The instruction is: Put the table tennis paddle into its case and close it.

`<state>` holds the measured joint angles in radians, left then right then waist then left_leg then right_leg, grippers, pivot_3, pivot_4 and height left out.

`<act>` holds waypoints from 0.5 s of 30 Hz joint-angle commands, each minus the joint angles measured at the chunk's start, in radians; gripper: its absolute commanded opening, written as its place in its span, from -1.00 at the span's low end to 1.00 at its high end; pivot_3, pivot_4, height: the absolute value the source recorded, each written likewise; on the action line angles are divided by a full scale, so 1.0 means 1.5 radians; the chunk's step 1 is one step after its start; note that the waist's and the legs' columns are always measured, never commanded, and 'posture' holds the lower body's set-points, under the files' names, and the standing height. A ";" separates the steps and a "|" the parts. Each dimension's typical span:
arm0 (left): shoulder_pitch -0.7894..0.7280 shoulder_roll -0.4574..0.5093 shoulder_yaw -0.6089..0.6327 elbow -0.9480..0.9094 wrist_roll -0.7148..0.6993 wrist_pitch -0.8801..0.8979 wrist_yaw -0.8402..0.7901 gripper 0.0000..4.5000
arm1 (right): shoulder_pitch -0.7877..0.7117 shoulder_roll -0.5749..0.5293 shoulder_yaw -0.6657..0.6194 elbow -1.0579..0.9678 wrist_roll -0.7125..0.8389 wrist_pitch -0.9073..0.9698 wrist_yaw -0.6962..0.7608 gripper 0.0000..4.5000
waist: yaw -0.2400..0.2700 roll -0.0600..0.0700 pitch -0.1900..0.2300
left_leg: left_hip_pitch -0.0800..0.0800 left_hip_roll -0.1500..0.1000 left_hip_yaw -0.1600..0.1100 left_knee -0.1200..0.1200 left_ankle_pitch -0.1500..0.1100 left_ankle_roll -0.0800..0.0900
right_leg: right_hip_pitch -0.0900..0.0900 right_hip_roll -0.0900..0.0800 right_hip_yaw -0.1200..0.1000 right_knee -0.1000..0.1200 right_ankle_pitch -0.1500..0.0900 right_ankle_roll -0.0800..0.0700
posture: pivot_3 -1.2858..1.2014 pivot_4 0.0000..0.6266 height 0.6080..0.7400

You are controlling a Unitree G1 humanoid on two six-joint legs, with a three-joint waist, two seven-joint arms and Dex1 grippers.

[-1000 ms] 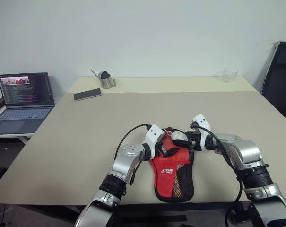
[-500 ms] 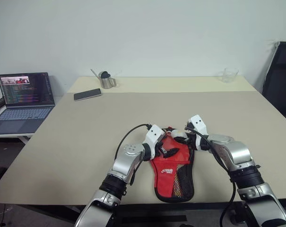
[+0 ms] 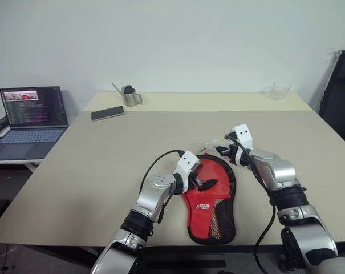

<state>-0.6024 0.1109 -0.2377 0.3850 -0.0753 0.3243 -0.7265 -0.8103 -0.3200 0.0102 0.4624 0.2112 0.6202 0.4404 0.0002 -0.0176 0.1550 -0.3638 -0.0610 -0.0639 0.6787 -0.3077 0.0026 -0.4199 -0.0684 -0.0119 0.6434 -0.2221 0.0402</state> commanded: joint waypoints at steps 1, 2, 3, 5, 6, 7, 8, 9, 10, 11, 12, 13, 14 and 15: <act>0.025 0.002 -0.019 0.023 0.007 0.032 -0.007 1.00 | -0.038 -0.016 -0.045 0.045 -0.016 -0.043 -0.049 -0.84 | 0.000 0.000 0.000 | 0.000 0.000 0.000 0.000 0.000 0.000 | 0.000 0.000 0.000 0.000 0.000 0.000 | 0.03 -0.52 1.00; 0.026 0.002 -0.018 0.021 0.006 0.034 -0.007 1.00 | -0.041 -0.020 -0.048 0.059 -0.019 -0.046 -0.057 -0.84 | 0.000 0.000 0.000 | 0.000 0.000 0.000 0.000 0.000 0.000 | 0.000 0.000 0.000 0.000 0.000 0.000 | 0.03 -0.52 1.00; 0.027 0.002 -0.018 0.020 0.006 0.036 -0.007 1.00 | -0.041 -0.026 -0.050 0.069 -0.022 -0.047 -0.060 -0.84 | 0.000 0.000 0.000 | 0.000 0.000 0.000 0.000 0.000 0.000 | 0.000 0.000 0.000 0.000 0.000 0.000 | 0.03 -0.52 1.00; 0.029 0.002 -0.018 0.016 0.006 0.040 -0.007 1.00 | -0.032 -0.040 -0.054 0.067 -0.018 -0.041 -0.047 -0.84 | 0.000 0.000 0.000 | 0.000 0.000 0.000 0.000 0.000 0.000 | 0.000 0.000 0.000 0.000 0.000 0.000 | 0.03 -0.52 1.00; 0.030 0.002 -0.019 0.014 0.005 0.042 -0.007 1.00 | -0.023 -0.050 -0.056 0.058 -0.016 -0.038 -0.037 -0.84 | 0.000 0.000 0.000 | 0.000 0.000 0.000 0.000 0.000 0.000 | 0.000 0.000 0.000 0.000 0.000 0.000 | 0.03 -0.52 1.00; 0.031 0.002 -0.018 0.012 0.005 0.044 -0.007 1.00 | -0.014 -0.060 -0.056 0.049 -0.015 -0.035 -0.027 -0.84 | 0.000 0.000 0.000 | 0.000 0.000 0.000 0.000 0.000 0.000 | 0.000 0.000 0.000 0.000 0.000 0.000 | 0.03 -0.52 1.00; 0.032 0.002 -0.018 0.010 0.004 0.047 -0.007 1.00 | -0.001 -0.075 -0.056 0.034 -0.013 -0.030 -0.012 -0.84 | 0.000 0.000 0.000 | 0.000 0.000 0.000 0.000 0.000 0.001 | 0.000 0.000 0.000 0.000 0.000 0.000 | 0.03 -0.52 1.00; 0.033 0.002 -0.017 0.008 0.003 0.049 -0.008 1.00 | 0.012 -0.090 -0.056 0.019 -0.009 -0.024 0.006 -0.84 | 0.001 0.000 0.000 | 0.000 0.000 0.000 0.000 0.000 0.001 | 0.000 0.000 0.000 0.000 0.000 0.000 | 0.03 -0.52 1.00; 0.034 0.002 -0.017 0.007 0.003 0.050 -0.008 1.00 | 0.026 -0.103 -0.056 0.001 -0.004 -0.018 0.024 -0.84 | 0.001 0.000 0.000 | 0.000 0.000 0.000 0.000 -0.001 0.001 | 0.000 0.000 0.000 0.000 0.000 0.000 | 0.03 -0.52 1.00; 0.035 0.002 -0.018 0.006 0.002 0.051 -0.009 1.00 | 0.043 -0.121 -0.054 -0.022 0.001 -0.010 0.046 -0.84 | 0.001 0.000 0.000 | 0.000 0.000 0.000 0.000 -0.001 0.002 | 0.000 0.000 0.000 0.000 0.000 0.000 | 0.03 -0.52 1.00; 0.035 0.002 -0.018 0.005 0.002 0.052 -0.010 1.00 | 0.063 -0.141 -0.052 -0.050 0.007 -0.001 0.074 -0.84 | 0.001 0.000 0.000 | 0.000 0.000 0.000 0.000 -0.001 0.002 | 0.000 0.000 0.000 0.000 0.000 0.000 | 0.03 -0.52 1.00; 0.035 0.001 -0.018 0.005 0.001 0.053 -0.011 1.00 | 0.080 -0.160 -0.051 -0.076 0.015 0.008 0.097 -0.84 | 0.002 0.000 0.000 | 0.000 0.000 0.000 0.000 -0.001 0.002 | 0.000 0.000 0.000 0.000 0.000 0.000 | 0.03 -0.52 1.00; 0.035 0.001 -0.019 0.005 0.001 0.055 -0.012 1.00 | 0.096 -0.179 -0.053 -0.101 0.023 0.020 0.117 -0.84 | 0.001 0.000 0.000 | 0.000 0.000 0.000 0.000 -0.001 0.002 | 0.000 0.000 0.000 -0.001 0.000 0.000 | 0.03 -0.52 1.00; 0.035 0.001 -0.019 0.005 0.000 0.056 -0.013 1.00 | 0.110 -0.195 -0.054 -0.122 0.032 0.030 0.134 -0.84 | 0.000 0.001 0.000 | 0.000 0.000 0.001 0.000 -0.001 0.002 | 0.000 0.000 0.000 0.000 0.000 0.000 | 0.03 -0.52 1.00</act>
<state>-0.5865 0.1126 -0.2376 0.3498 -0.0773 0.3639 -0.7316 -0.6439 -0.5731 -0.0273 0.3617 0.2334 0.6502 0.6026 0.0008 -0.0166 0.1553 -0.3641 -0.0610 -0.0630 0.6782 -0.3097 0.0063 -0.4195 -0.0687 -0.0119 0.6428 -0.2224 0.0405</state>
